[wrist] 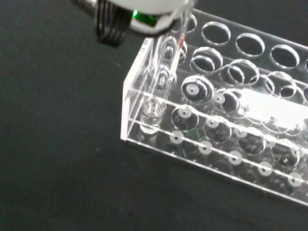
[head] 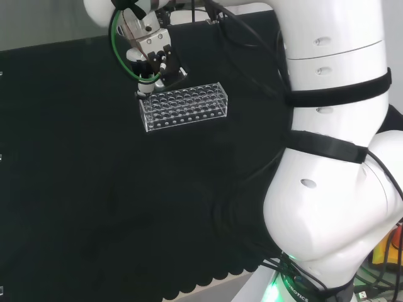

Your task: Pick up the test tube.

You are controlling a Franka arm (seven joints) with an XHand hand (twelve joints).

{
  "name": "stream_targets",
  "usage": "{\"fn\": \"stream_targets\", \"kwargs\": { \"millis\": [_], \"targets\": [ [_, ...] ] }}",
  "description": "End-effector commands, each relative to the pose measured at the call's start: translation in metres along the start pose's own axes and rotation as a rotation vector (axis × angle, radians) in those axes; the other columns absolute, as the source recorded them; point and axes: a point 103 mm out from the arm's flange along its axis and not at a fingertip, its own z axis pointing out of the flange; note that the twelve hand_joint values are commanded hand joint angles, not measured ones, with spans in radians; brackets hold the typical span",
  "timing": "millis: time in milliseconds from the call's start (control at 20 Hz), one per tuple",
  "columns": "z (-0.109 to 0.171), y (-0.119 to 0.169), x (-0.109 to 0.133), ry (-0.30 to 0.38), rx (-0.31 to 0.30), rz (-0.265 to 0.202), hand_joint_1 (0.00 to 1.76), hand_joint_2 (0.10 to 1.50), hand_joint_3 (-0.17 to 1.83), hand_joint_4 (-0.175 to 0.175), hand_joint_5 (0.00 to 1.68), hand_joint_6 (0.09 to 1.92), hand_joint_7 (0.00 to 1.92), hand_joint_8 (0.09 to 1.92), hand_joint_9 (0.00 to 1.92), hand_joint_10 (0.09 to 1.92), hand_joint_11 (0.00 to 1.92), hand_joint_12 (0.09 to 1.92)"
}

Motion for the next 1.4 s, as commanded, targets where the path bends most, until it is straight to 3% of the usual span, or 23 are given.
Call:
{"fn": "stream_targets", "kwargs": {
  "millis": [50,150,300,450,650,1100,1400],
  "targets": [
    [-0.011,0.001,-0.003,0.009,-0.06,0.023,1.35,0.67,0.59,-0.175,1.3,0.55,1.36,0.58,1.52,0.4,1.15,0.98],
    [-0.015,0.002,-0.005,0.031,-0.064,0.031,1.33,0.64,0.63,-0.175,1.33,0.5,1.39,0.5,1.6,0.47,1.26,0.83],
    [-0.019,0.0,-0.008,0.059,-0.064,0.037,1.33,0.61,0.67,-0.175,1.36,0.47,1.42,0.46,1.64,0.52,1.31,0.77],
    [-0.024,-0.003,-0.011,0.078,-0.059,0.04,1.33,0.7,0.53,-0.175,1.31,0.33,1.41,0.58,1.63,0.55,1.3,0.76],
    [-0.032,-0.008,-0.016,0.11,-0.049,0.048,1.33,0.72,0.49,-0.175,1.32,0.24,1.42,0.59,1.62,0.57,1.29,0.76],
    [-0.065,-0.019,-0.032,0.168,-0.055,0.072,1.33,0.73,0.49,-0.175,1.34,0.21,1.41,0.61,1.62,0.58,1.29,0.77],
    [-0.098,-0.028,-0.043,0.212,-0.096,0.072,1.33,0.73,0.49,-0.175,1.34,0.2,1.41,0.62,1.62,0.59,1.29,0.77]
  ]
}}
